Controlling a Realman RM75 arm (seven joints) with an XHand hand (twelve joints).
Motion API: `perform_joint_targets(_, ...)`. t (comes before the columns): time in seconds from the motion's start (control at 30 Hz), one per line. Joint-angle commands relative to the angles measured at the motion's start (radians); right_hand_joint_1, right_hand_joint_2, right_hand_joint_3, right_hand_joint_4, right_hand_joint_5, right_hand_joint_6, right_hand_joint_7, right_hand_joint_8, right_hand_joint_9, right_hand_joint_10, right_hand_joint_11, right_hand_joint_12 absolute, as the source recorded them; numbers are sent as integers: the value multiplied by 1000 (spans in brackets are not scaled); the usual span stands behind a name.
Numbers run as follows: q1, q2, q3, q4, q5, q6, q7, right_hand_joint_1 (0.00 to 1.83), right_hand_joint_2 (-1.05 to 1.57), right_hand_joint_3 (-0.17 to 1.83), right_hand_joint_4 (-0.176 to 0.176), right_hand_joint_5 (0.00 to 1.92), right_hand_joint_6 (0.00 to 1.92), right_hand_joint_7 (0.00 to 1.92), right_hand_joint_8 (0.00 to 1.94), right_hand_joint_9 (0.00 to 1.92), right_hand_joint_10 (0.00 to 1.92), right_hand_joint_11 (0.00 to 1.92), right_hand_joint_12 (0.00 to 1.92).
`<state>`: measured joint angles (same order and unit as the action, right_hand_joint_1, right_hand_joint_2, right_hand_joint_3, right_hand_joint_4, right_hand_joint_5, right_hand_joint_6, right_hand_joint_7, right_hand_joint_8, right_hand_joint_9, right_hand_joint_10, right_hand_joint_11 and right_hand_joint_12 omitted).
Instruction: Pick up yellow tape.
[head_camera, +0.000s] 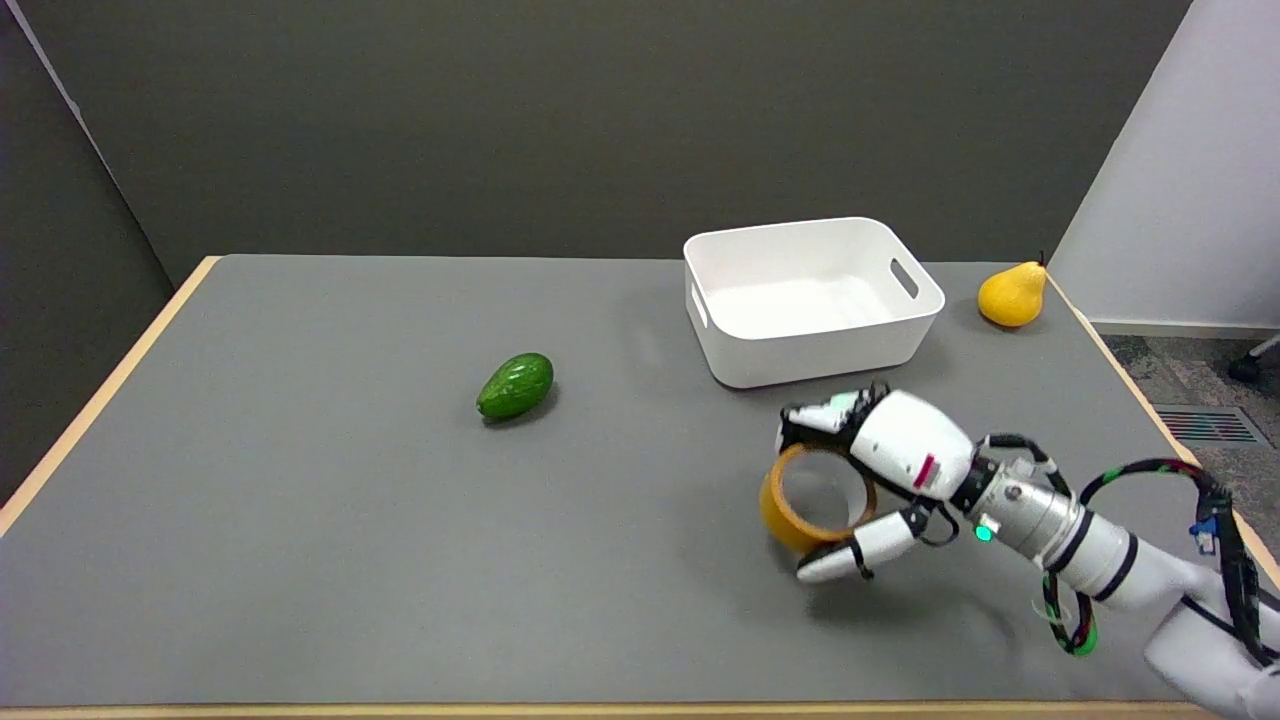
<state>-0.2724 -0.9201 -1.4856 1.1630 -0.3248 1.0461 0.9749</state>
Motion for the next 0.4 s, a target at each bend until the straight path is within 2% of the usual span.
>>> perform_joint_targets(0.03, 158, 57, 142, 196, 71, -134, -59, 1201, 1168, 186, -176, 569, 1458, 881, 1382, 868, 1363, 801, 1800)
perform_joint_targets(0.17, 259, 86, 135, 213, 72, -277, -114, 1204, 1147, 219, -176, 581, 1456, 887, 1373, 871, 1368, 804, 1804)
perform_joint_targets(0.27, 407, 114, 61, 135, 66, -363, -113, 1204, 1143, 227, -174, 583, 1456, 886, 1373, 871, 1371, 802, 1805)
perform_joint_targets(0.4, 633, 133, -113, -24, 66, -468, -104, 1203, 1150, 216, -176, 578, 1456, 883, 1380, 870, 1369, 799, 1797)
